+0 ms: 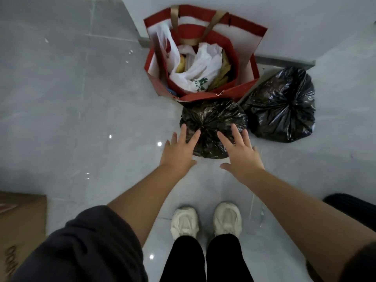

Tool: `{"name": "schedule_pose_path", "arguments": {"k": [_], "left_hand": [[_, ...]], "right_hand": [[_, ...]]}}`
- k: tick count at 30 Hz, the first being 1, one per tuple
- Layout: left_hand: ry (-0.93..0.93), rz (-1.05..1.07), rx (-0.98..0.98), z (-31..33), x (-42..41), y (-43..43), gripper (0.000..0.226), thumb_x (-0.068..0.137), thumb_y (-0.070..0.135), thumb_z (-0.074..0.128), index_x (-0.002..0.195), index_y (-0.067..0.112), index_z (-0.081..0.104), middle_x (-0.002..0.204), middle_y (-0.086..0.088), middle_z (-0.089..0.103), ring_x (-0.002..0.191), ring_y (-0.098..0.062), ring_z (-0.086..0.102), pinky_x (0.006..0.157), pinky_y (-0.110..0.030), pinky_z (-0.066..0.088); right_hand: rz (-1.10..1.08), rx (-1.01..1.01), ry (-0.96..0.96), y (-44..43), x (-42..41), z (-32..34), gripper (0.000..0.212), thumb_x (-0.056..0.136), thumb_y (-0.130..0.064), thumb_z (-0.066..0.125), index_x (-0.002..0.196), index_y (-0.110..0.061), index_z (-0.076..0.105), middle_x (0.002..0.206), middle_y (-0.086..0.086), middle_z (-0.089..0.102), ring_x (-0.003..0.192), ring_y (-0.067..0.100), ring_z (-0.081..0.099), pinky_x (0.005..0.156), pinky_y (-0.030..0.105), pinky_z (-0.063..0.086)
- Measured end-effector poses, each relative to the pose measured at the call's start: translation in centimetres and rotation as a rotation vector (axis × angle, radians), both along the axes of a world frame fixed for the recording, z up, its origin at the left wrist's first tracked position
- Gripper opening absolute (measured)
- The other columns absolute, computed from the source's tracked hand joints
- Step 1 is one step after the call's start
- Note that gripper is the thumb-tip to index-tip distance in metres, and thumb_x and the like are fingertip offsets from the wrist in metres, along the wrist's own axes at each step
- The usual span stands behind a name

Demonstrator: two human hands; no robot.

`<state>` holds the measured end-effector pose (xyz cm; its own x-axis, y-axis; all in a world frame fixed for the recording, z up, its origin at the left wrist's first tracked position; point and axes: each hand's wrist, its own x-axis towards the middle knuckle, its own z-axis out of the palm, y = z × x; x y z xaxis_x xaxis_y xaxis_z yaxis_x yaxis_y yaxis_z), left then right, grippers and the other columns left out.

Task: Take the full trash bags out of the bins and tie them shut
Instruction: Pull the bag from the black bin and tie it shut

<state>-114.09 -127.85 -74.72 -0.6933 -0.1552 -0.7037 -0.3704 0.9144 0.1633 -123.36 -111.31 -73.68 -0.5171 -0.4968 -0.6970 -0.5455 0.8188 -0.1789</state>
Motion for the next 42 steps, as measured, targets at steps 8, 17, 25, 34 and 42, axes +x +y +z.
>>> {"name": "schedule_pose_path", "arguments": {"k": [8,17,25,34,42], "left_hand": [[0.013,-0.101,-0.110,18.9,7.1,-0.2,0.091,0.091,0.043,0.055,0.150,0.025,-0.013,0.158,-0.010,-0.017,0.146,-0.035,-0.004,0.116,-0.051,0.013],[0.150,0.039,-0.183,37.5,17.9,6.9,0.089,0.090,0.056,0.046,0.150,0.024,-0.012,0.159,-0.007,-0.017,0.146,-0.029,-0.013,0.117,-0.053,0.006],[0.205,0.236,-0.225,44.0,30.6,18.4,0.090,0.090,0.055,0.047,0.150,0.024,-0.012,0.159,-0.008,-0.016,0.147,-0.028,-0.011,0.117,-0.052,0.008],[0.206,0.443,-0.169,50.2,43.8,30.4,0.086,0.089,0.056,0.047,0.151,0.025,-0.005,0.160,-0.007,-0.013,0.147,-0.026,-0.007,0.118,-0.049,0.011],[0.338,0.547,-0.175,51.8,53.5,39.1,0.085,0.089,0.051,0.052,0.151,0.024,0.000,0.160,-0.006,-0.009,0.148,-0.027,-0.003,0.118,-0.048,0.012]], "right_hand": [[0.133,0.045,0.111,0.9,5.5,18.0,0.092,0.087,-0.049,0.059,0.149,-0.035,-0.007,0.158,0.005,-0.016,0.145,0.036,-0.010,0.109,0.063,0.023],[0.245,-0.055,0.279,6.3,16.8,35.4,0.089,0.085,-0.065,0.046,0.150,-0.034,-0.006,0.159,0.007,-0.013,0.145,0.037,-0.009,0.109,0.066,0.011],[0.317,-0.050,0.306,15.8,27.8,41.8,0.087,0.087,-0.067,0.038,0.148,-0.033,-0.014,0.159,0.009,-0.015,0.144,0.038,-0.011,0.110,0.066,0.009],[0.493,-0.063,0.291,25.1,38.6,49.4,0.083,0.090,-0.065,0.035,0.148,-0.031,-0.015,0.158,0.009,-0.019,0.144,0.038,-0.014,0.112,0.064,0.005],[0.568,-0.108,0.358,33.8,48.5,50.3,0.082,0.091,-0.063,0.034,0.147,-0.032,-0.017,0.158,0.008,-0.019,0.144,0.037,-0.014,0.113,0.059,0.001]]}}
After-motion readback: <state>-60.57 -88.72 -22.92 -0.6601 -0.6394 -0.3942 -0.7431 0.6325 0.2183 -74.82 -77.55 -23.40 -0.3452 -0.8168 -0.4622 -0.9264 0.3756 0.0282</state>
